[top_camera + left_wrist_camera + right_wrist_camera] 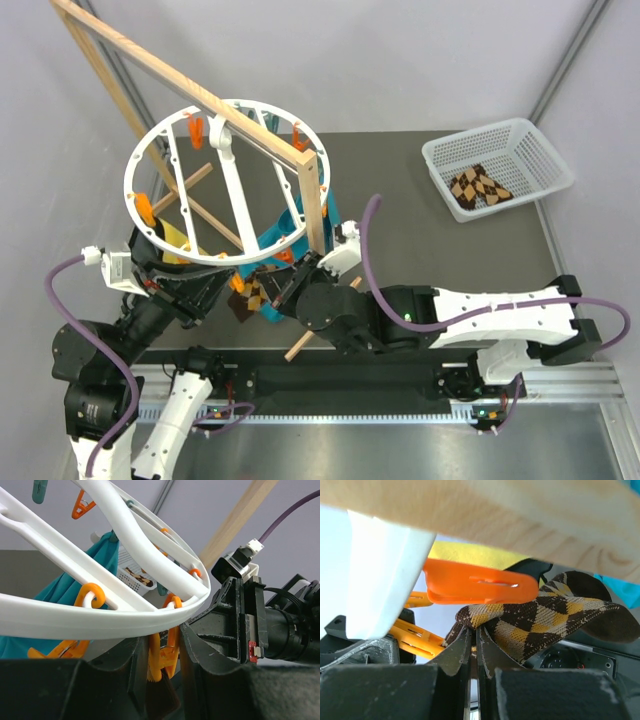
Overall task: Clip the socks to the hanger
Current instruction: Clamp the sock onto the hanger.
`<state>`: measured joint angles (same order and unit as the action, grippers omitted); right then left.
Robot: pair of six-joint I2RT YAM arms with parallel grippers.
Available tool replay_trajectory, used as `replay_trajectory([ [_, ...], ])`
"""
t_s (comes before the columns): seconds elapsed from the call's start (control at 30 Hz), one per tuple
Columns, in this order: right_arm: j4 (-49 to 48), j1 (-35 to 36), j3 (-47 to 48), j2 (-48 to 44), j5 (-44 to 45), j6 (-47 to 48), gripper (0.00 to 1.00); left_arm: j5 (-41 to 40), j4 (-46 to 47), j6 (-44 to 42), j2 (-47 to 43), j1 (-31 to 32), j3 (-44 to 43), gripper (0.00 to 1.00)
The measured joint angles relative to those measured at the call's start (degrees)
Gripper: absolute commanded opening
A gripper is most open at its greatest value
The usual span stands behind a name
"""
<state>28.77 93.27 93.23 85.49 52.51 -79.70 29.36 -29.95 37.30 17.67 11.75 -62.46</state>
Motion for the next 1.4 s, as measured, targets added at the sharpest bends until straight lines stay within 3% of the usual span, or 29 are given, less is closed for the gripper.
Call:
replay_trajectory([
  [1.37,-6.6,-1.6,-5.9,-5.0,-2.6,0.2,0.00,0.4,0.0,0.0,0.2,0.0,0.0,0.00],
  [1.4,-6.9,-1.6,-6.0,-5.0,-3.0,0.2,0.00,0.4,0.0,0.0,0.2,0.0,0.0,0.05],
])
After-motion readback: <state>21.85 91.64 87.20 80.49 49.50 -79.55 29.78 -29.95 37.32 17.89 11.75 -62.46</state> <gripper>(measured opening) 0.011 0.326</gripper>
